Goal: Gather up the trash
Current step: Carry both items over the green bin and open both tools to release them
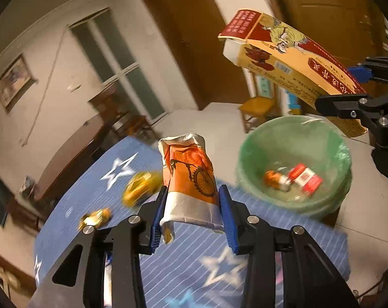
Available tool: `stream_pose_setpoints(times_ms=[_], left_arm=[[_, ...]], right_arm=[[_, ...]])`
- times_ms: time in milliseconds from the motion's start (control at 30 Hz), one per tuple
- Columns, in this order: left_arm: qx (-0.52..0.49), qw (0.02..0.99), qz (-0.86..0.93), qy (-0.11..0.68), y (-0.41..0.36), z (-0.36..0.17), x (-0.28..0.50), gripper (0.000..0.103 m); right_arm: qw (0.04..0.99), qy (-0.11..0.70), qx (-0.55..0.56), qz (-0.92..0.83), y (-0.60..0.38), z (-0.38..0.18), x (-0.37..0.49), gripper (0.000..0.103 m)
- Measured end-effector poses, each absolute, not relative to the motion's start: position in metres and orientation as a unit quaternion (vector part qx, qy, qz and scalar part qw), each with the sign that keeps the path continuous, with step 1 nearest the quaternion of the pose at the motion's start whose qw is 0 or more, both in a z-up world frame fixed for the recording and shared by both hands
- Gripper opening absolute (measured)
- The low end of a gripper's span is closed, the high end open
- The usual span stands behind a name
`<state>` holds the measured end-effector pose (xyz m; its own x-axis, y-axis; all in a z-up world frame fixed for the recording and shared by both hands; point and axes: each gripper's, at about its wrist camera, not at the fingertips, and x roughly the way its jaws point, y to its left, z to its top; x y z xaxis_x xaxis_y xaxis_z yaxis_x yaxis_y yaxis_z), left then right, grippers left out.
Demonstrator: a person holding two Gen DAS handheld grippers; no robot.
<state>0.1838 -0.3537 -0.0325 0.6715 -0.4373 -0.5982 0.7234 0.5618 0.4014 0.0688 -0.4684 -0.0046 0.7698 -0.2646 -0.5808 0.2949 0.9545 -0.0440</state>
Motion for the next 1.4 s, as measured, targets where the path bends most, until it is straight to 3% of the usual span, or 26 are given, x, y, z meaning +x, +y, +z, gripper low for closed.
stream_pose_setpoints(times_ms=[467, 1400], left_arm=[[0.329, 0.817, -0.413, 0.23, -0.461, -0.066, 0.173, 0.041], [0.331, 0.795, -0.435, 0.264, -0.475, -0.088, 0.188, 0.041]], right_arm=[[0.916, 0.326, 0.085, -0.219, -0.538, -0.034, 0.037, 0.058], [0.9, 0.359, 0.157, -0.19, -0.57, -0.065, 0.042, 0.058]])
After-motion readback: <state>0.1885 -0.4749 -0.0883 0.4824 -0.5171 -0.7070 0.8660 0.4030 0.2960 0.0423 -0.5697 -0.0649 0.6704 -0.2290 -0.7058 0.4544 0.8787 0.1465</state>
